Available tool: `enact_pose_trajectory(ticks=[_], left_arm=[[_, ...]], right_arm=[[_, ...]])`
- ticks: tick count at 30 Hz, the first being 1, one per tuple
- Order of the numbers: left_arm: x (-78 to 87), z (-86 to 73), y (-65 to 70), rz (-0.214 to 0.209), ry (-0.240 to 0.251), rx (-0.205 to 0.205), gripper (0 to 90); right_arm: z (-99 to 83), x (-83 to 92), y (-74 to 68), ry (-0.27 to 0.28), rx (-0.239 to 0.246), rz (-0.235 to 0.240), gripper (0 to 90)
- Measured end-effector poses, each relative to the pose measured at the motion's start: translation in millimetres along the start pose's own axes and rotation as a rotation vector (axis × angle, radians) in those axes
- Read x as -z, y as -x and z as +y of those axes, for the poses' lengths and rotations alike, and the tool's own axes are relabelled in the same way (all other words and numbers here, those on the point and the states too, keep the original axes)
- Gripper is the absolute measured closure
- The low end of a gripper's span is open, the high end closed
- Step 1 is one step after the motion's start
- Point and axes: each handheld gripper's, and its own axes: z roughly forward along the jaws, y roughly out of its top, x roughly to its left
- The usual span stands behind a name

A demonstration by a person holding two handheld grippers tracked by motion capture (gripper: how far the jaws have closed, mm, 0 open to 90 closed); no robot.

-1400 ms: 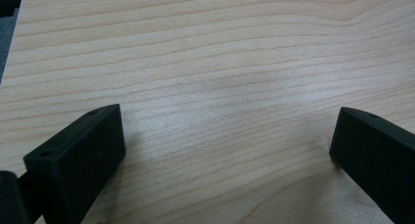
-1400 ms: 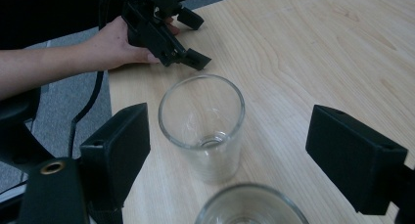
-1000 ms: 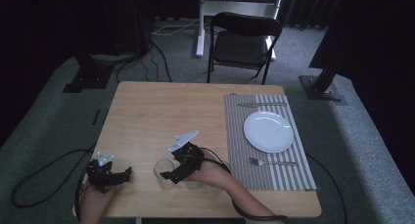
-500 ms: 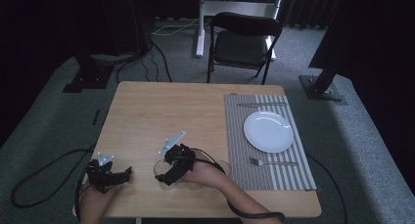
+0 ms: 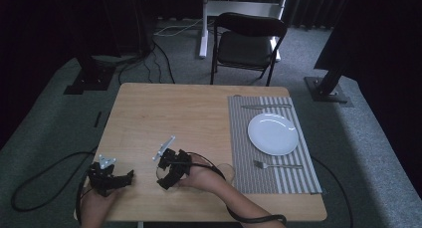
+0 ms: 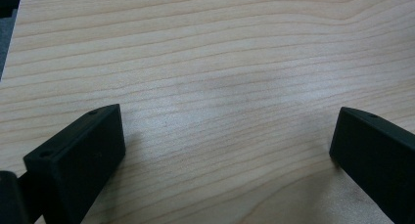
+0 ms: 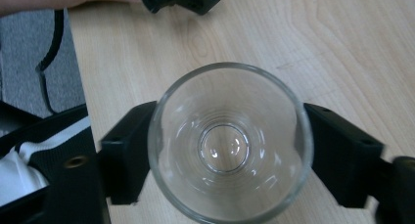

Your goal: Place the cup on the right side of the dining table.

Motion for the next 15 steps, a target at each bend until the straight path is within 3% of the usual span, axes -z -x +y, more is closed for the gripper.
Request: enact_pose_trajectory(ticks=[5, 11, 15], left_arm=[[0.0, 0.0, 0.0, 0.0, 0.0, 0.0, 0.3], [0.0, 0.0, 0.0, 0.0, 0.0, 0.0, 0.3], [0.0, 0.0, 0.0, 0.0, 0.0, 0.0, 0.3]], right_arm=[[3.6, -1.5, -5.2, -0.034, 0.058, -0.043, 28.3], [4.1, -1.5, -5.5, -0.033, 0.054, -0.055, 28.6], [3.8, 0.1, -2.3, -0.021, 0.035, -0.097, 28.7]])
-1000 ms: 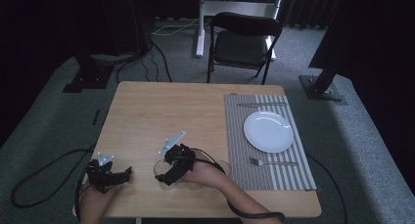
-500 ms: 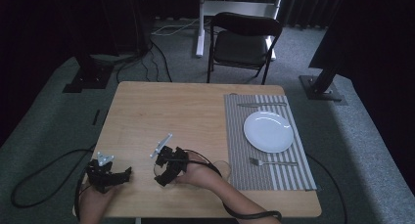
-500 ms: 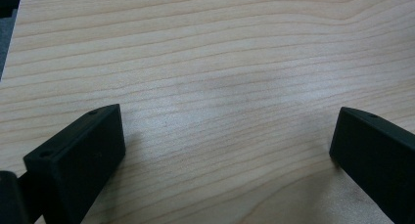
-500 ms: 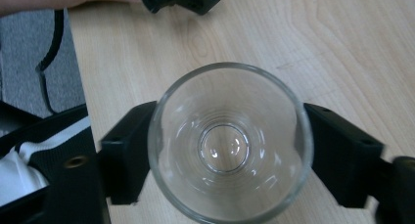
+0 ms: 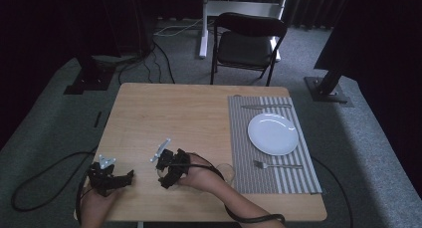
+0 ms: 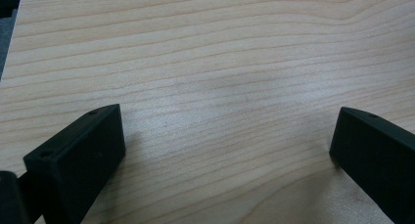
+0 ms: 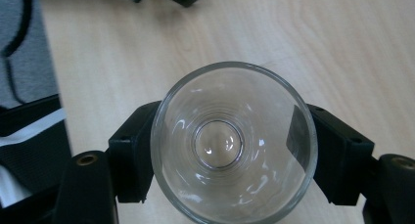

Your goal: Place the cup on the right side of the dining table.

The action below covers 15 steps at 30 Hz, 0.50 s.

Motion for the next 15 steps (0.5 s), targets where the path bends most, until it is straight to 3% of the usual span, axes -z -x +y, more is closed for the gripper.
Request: enact_pose_trajectory(ticks=[7, 15], left_arm=[[-0.1, 0.0, 0.1, 0.0, 0.001, 0.001, 0.3], [-0.1, 0.0, -0.2, 0.001, 0.002, -0.002, 0.3]], right_arm=[[1.0, 10.4, 11.7, 0.022, -0.037, 0.003, 28.8], [-5.4, 25.9, 31.4, 0.049, -0.075, -0.047, 28.7]])
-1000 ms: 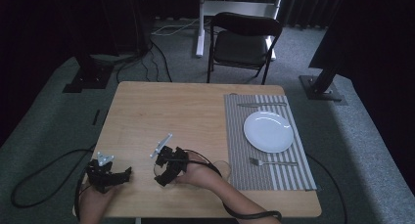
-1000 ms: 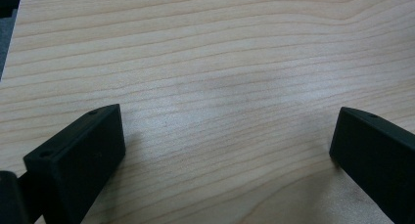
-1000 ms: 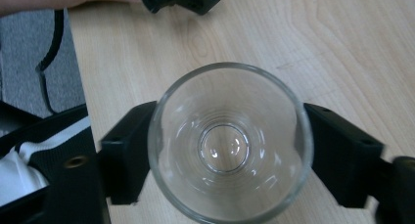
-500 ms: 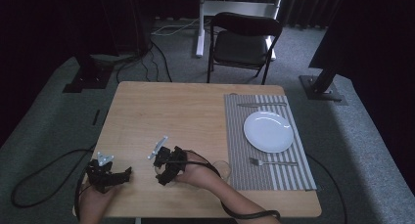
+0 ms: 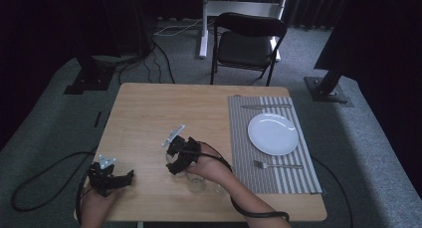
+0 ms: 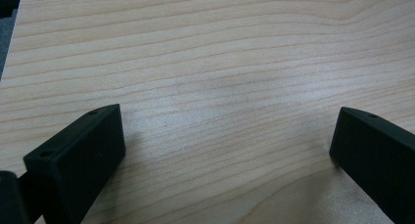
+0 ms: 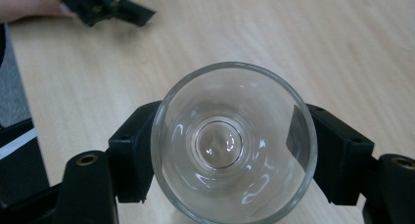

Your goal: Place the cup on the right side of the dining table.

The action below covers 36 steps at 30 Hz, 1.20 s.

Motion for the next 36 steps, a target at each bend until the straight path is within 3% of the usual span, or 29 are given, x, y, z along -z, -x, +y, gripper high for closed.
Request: enact_pose_trajectory(ticks=[11, 12, 25, 32, 36], left_arm=[[-0.1, -0.1, 0.2, 0.0, 0.001, 0.002, 0.3], [-0.1, -0.1, 0.2, 0.0, 0.001, 0.002, 0.3], [-0.1, -0.1, 0.2, 0.0, 0.001, 0.002, 0.3], [0.1, 0.0, 0.2, 0.0, -0.001, 0.002, 0.3], [0.1, -0.1, 0.3, 0.0, -0.001, 0.003, 0.3]], right_arm=[[-14.4, 25.4, 36.8, 0.032, -0.079, -0.071, 28.7], [-19.2, 31.8, 46.3, 0.041, -0.096, -0.093, 28.7], [-51.5, 67.4, 105.2, 0.047, -0.227, -0.221, 28.8], [-70.3, 78.9, 139.5, 0.022, -0.299, -0.288, 28.7], [-74.7, 79.5, 154.8, 0.004, -0.313, -0.32, 28.7]])
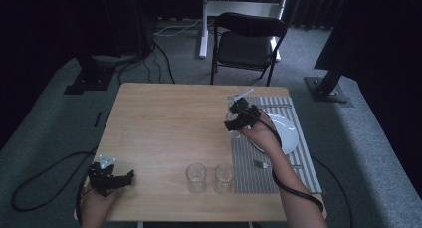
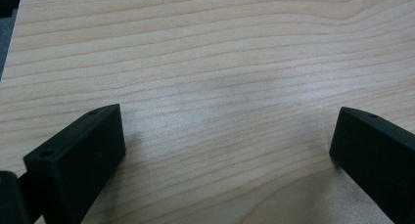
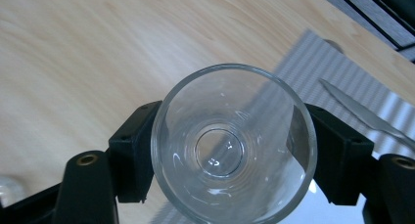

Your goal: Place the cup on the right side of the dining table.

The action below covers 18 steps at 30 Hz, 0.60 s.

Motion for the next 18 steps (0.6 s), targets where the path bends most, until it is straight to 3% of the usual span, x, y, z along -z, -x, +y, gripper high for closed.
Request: enact_pose_trajectory(ticks=[1, 9, 18], left_arm=[[-0.1, -0.1, 0.0, -0.001, 0.002, 0.0, 0.3], [-0.1, 0.0, 0.0, 0.0, 0.001, 0.0, 0.3], [-0.1, 0.0, 0.0, 0.0, 0.001, 0.001, 0.3]], right_arm=[[1.1, -3.6, 11.1, -0.002, -0.024, -0.019, 28.8], [4.4, -18.8, 44.4, -0.008, -0.112, -0.064, 28.8], [7.0, -43.1, 63.7, -0.026, -0.167, -0.095, 28.8]])
